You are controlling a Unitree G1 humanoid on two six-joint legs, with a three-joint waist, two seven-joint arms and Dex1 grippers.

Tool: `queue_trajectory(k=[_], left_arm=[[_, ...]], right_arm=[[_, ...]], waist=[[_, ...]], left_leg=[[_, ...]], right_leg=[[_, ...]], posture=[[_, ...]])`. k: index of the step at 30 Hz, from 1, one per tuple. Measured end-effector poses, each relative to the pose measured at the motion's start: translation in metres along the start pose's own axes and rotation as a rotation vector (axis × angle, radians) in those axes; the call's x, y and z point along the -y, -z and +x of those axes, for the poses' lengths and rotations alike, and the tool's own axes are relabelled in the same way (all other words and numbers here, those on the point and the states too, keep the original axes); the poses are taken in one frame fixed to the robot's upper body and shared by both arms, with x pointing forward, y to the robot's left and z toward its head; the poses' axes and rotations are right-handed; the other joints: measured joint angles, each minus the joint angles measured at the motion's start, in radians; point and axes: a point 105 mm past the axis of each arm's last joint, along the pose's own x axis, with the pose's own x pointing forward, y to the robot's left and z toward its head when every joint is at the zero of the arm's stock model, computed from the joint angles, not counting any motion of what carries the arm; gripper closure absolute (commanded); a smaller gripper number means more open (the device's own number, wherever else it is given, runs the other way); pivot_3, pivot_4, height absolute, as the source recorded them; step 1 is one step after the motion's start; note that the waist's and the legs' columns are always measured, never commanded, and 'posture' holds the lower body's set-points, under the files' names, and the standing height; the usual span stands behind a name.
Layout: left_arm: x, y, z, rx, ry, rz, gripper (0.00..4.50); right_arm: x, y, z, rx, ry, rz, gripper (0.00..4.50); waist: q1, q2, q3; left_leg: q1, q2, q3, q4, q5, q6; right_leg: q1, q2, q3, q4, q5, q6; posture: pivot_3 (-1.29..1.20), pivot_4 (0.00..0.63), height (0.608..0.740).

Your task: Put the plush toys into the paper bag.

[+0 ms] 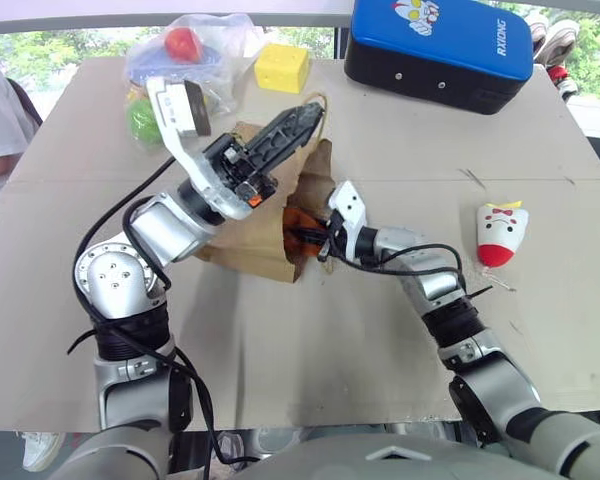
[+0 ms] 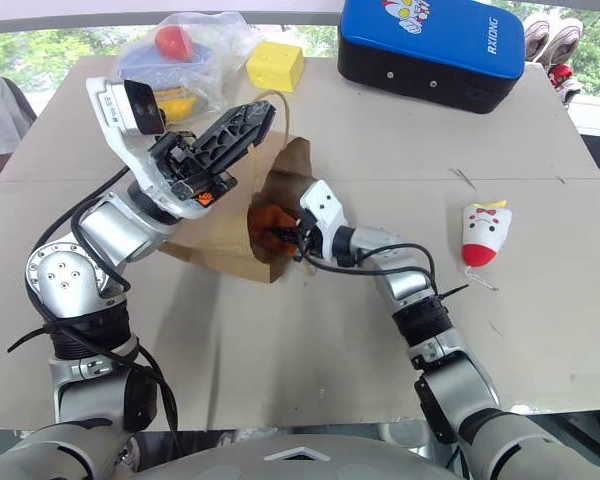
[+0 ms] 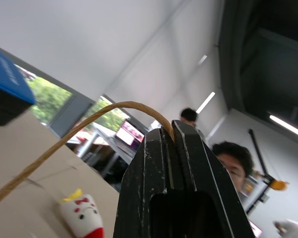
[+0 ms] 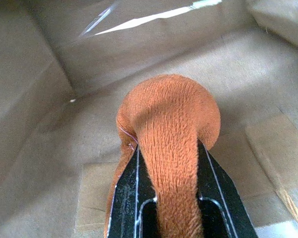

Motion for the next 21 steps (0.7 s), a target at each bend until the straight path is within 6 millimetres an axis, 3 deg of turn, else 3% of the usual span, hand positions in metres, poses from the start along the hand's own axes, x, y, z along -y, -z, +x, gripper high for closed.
queue_trajectory(k=[1,4,5,6,8,10,15,21], left_arm=[[0.001,0.002,0.001,-0.003,0.014,-0.010,4.50],[0.003,0.005,0.003,-0.011,0.034,-0.021,4.50],[0.003,0.007,0.004,-0.014,0.039,-0.025,4.50],[0.003,0.007,0.004,-0.013,0.047,-0.029,4.50],[0.001,0.008,0.001,-0.005,0.035,-0.035,4.50],[0.000,0.008,-0.001,0.002,0.025,-0.038,4.50],[-0.010,0.003,-0.013,0.013,-0.028,-0.014,4.50],[-0.045,-0.007,-0.036,-0.076,-0.210,0.219,4.50]], right_arm=[[-0.004,-0.002,0.004,-0.010,-0.029,0.000,3.71],[-0.011,-0.008,0.012,-0.020,-0.077,-0.005,2.65],[-0.014,-0.009,0.015,-0.018,-0.091,-0.006,2.11],[-0.016,-0.010,0.017,-0.016,-0.085,-0.012,1.88],[-0.011,-0.011,0.010,-0.014,-0.042,-0.037,1.10],[-0.008,-0.012,0.004,-0.015,-0.028,-0.045,1.10],[-0.007,-0.019,-0.031,-0.015,0.021,-0.079,1.10],[-0.008,-0.023,-0.066,-0.088,0.078,-0.121,1.10]], waist=[[-0.001,0.000,0.000],[-0.001,0.000,0.000],[-0.001,0.000,0.000],[0.001,0.000,0.000],[0.005,0.000,0.000],[0.007,0.000,0.000],[0.007,0.000,0.001],[0.003,0.000,0.001]], left_leg=[[0.000,0.000,0.000,0.000,0.000,0.000],[0.000,0.000,0.000,-0.001,0.000,0.000],[0.000,0.000,0.000,-0.001,0.000,0.000],[0.000,0.000,0.000,-0.001,0.000,0.000],[-0.001,0.000,0.000,-0.001,0.000,0.000],[-0.001,0.000,0.000,0.000,0.000,0.000],[-0.001,0.000,0.000,-0.001,0.000,0.000],[0.000,0.000,0.001,-0.003,0.000,0.000]], right_leg=[[0.000,0.000,0.000,0.000,0.000,0.000],[0.000,0.001,0.000,0.000,0.000,0.000],[0.000,0.001,0.000,0.000,0.000,0.000],[0.000,0.000,0.000,0.000,0.000,0.000],[0.000,-0.001,0.000,-0.001,0.000,0.000],[0.000,-0.001,0.000,-0.002,0.000,0.000],[0.000,0.000,0.000,-0.002,0.000,0.000],[-0.002,0.000,0.000,-0.002,0.000,0.000]], posture=[[0.00,0.150,0.740],[0.00,0.150,0.740],[0.00,0.150,0.740],[0.00,0.150,0.740],[0.00,0.150,0.740],[0.00,0.150,0.740],[0.00,0.150,0.740],[0.00,0.150,0.740]])
